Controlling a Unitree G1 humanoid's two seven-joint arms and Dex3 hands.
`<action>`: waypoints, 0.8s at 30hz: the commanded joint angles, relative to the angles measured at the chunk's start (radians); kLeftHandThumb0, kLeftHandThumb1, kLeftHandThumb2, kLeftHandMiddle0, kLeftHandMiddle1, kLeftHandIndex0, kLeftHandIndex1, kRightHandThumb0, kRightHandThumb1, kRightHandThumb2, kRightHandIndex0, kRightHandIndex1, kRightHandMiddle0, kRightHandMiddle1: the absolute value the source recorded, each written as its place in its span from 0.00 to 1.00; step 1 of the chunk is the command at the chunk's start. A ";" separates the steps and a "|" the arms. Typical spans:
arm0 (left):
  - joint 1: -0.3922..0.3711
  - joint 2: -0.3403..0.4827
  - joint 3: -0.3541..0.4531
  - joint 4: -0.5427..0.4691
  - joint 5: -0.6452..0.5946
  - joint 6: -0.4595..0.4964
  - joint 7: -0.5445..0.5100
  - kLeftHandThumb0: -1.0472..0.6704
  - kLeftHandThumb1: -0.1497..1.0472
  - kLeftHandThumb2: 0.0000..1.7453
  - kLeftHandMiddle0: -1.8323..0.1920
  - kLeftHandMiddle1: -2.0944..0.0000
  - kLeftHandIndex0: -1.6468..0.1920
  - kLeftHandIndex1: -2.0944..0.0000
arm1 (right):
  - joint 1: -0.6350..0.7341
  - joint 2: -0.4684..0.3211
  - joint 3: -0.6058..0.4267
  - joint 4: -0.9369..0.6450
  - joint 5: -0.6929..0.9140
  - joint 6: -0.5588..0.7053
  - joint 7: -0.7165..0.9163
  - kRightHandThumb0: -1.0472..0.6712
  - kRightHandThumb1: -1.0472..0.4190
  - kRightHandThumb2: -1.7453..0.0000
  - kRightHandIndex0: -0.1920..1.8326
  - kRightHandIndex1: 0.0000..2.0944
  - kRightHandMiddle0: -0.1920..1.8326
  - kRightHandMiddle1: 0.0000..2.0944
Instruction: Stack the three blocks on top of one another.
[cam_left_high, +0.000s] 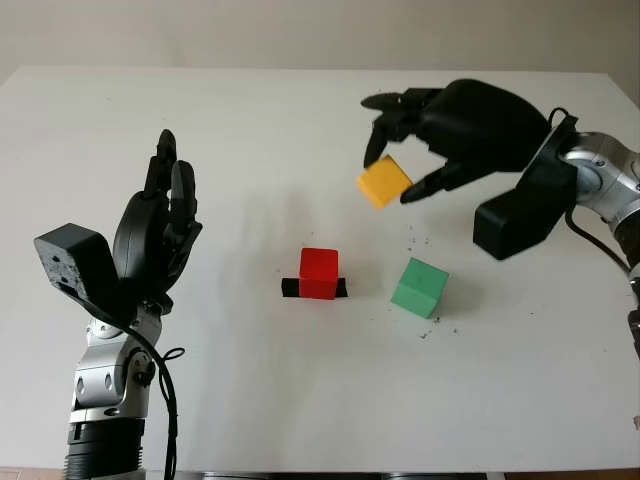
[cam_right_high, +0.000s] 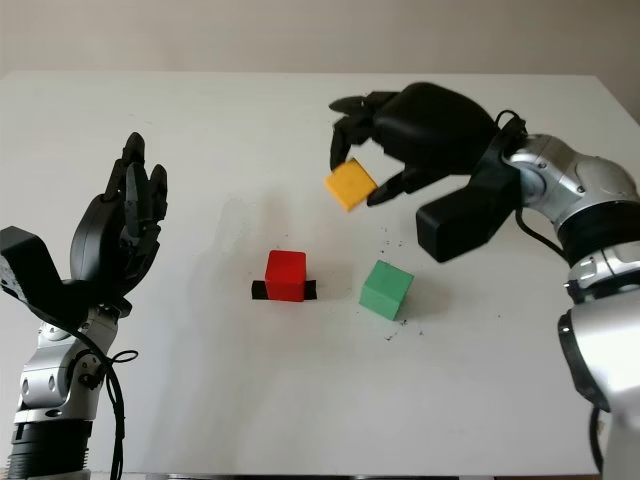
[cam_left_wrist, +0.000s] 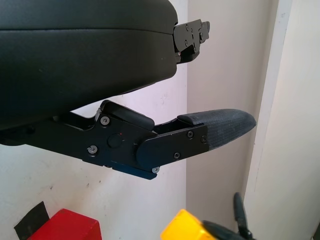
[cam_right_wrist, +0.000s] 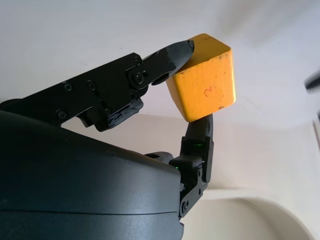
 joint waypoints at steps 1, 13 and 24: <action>0.007 -0.004 -0.001 -0.019 0.002 -0.005 0.002 0.17 1.00 0.38 1.00 1.00 1.00 1.00 | 0.054 0.027 -0.062 -0.088 0.119 0.082 0.103 0.43 0.09 0.97 0.24 0.02 0.30 0.61; 0.009 -0.007 -0.003 -0.029 0.000 0.000 0.012 0.18 1.00 0.38 1.00 1.00 1.00 1.00 | 0.265 0.094 -0.203 -0.680 0.364 0.705 0.369 0.38 0.06 0.97 0.21 0.02 0.23 0.71; 0.010 -0.012 -0.008 -0.032 0.005 -0.008 0.017 0.18 1.00 0.38 1.00 1.00 1.00 1.00 | 0.278 0.142 -0.228 -0.831 0.415 1.069 0.445 0.34 0.08 0.97 0.24 0.03 0.27 0.72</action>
